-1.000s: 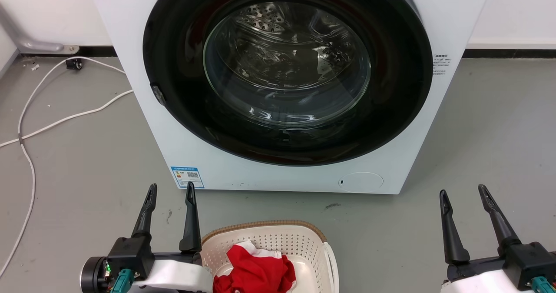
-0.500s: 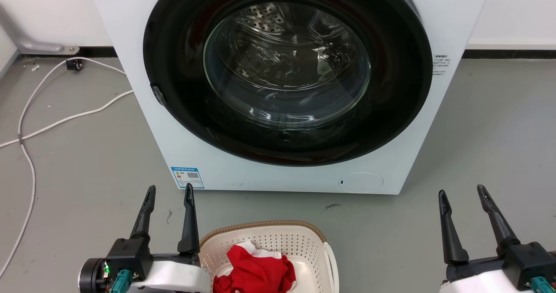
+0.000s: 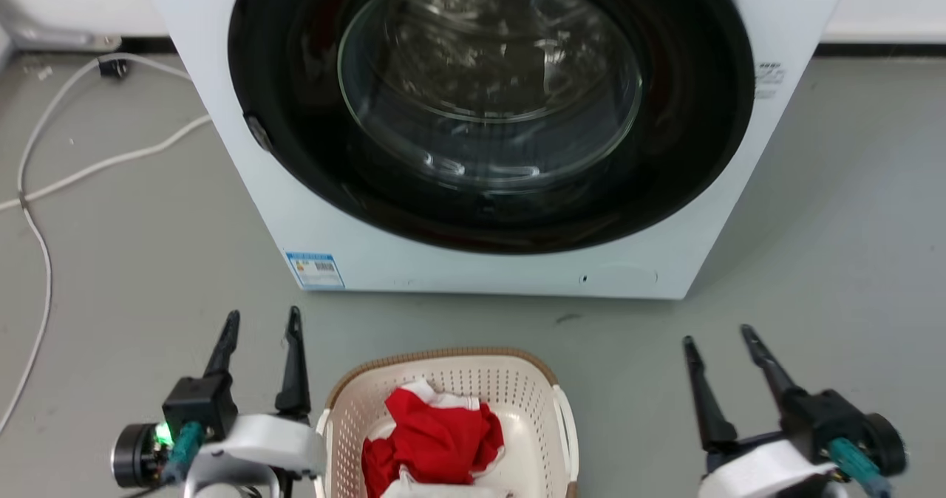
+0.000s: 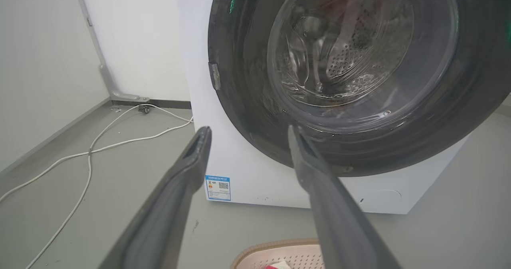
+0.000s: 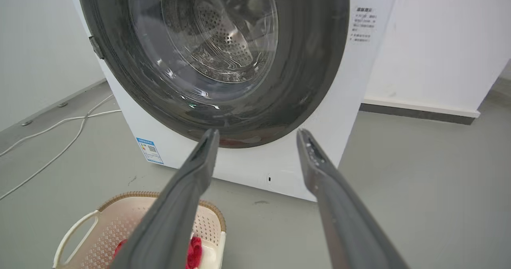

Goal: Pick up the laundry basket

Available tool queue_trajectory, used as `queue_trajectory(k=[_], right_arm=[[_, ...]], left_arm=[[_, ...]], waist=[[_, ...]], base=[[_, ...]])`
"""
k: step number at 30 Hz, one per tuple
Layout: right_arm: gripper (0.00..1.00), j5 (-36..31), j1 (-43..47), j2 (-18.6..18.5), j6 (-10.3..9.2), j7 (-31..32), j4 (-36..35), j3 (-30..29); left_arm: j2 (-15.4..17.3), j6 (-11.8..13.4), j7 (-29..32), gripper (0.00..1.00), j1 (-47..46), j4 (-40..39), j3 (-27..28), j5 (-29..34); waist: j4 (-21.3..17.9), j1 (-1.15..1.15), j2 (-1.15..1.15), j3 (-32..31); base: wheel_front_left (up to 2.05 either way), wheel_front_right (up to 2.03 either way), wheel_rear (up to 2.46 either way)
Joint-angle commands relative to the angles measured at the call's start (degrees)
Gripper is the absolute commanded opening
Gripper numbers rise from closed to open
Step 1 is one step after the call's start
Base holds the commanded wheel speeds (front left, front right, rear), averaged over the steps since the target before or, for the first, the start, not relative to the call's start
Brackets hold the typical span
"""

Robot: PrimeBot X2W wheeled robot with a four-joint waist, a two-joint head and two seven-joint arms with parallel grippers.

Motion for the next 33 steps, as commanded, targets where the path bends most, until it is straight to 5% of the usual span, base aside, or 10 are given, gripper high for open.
queue_trajectory(k=[1,11,33], right_arm=[[1.0,-0.03,-1.49,-0.04,-0.02,-0.12,1.68,0.6],[1.0,-1.87,-13.7,-0.03,-0.02,-0.13,18.29,5.9],[1.0,-1.84,-29.05,-0.03,-0.02,-0.13,40.36,14.04]], left_arm=[[0.43,-0.55,-0.15,1.0,-1.71,1.36,0.71,0.42],[3.35,-4.42,-0.15,1.0,-12.45,19.27,3.61,1.46],[5.73,-5.89,-0.16,1.0,-25.46,45.28,1.17,2.22]], waist=[[0.11,0.0,0.0,2.43],[0.27,0.0,0.0,14.04],[1.4,0.0,0.0,29.2]], base=[[0.0,0.0,0.0],[0.0,0.0,0.0],[0.0,0.0,0.0]])
